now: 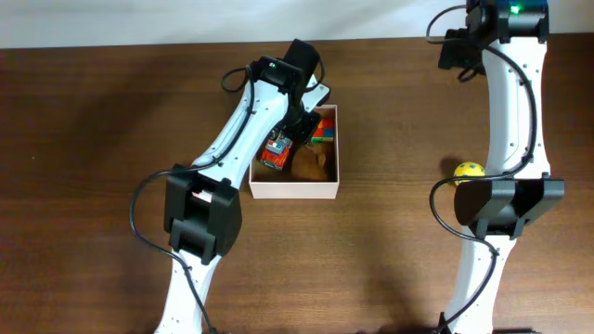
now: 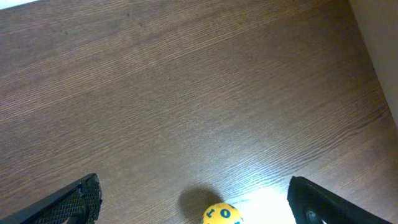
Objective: Pack container
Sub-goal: 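Lower the fire truck into the box's left side and adjust it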
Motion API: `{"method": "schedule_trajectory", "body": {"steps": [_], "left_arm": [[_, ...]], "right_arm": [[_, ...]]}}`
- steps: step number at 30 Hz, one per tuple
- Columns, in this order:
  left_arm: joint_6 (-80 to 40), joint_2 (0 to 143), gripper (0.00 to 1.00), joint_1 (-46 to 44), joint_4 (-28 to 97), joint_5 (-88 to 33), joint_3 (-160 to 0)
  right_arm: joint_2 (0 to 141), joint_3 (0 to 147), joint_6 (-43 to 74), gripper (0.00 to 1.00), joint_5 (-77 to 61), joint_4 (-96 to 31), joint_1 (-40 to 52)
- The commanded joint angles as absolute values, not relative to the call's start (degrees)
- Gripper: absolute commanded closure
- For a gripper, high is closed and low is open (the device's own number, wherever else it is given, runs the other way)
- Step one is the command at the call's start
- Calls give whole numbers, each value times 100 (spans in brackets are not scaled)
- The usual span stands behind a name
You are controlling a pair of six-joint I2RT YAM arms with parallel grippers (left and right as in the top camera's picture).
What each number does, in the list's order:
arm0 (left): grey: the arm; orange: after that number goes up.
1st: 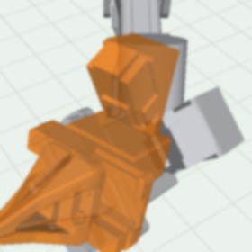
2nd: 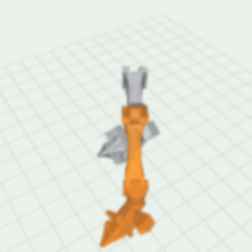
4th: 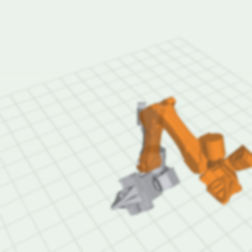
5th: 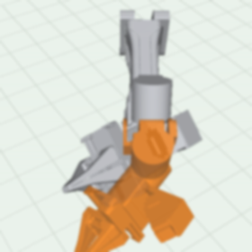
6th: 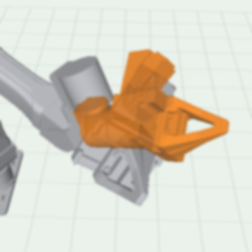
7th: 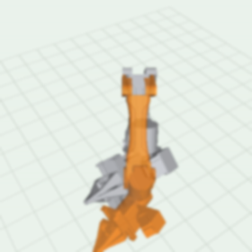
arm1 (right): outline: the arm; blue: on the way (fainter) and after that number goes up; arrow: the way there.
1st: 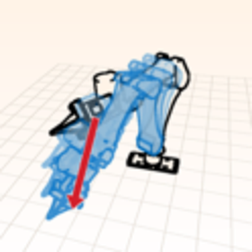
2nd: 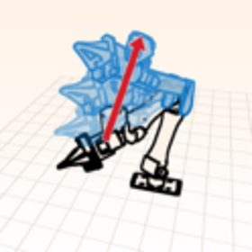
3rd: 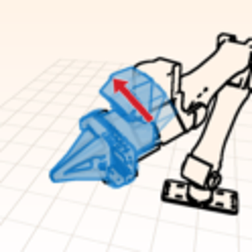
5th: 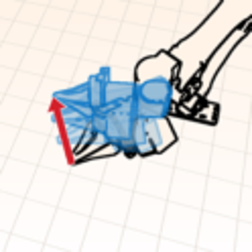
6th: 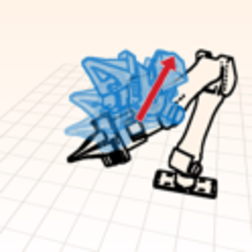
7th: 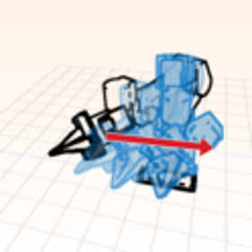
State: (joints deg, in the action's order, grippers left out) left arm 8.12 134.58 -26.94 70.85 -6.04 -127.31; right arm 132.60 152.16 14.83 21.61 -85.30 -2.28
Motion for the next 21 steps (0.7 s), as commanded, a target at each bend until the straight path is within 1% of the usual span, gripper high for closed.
{"method": "schedule_trajectory", "body": {"steps": [1,10,16,21], "left_arm": [[998,13563,75,-2685,7000,-733,-12634],[998,14046,75,-2685,7017,-733,-12634],[996,14057,75,-2685,6980,-716,-12637],[687,14055,77,-2685,6987,-268,-12637]], "right_arm": [[13131,15318,1535,1,2209,-8530,-266],[13131,15318,1535,1,2209,-8527,-266],[13131,15318,1535,1,2209,-8527,-266],[13131,15318,1535,1,2209,-8527,-266]]}}
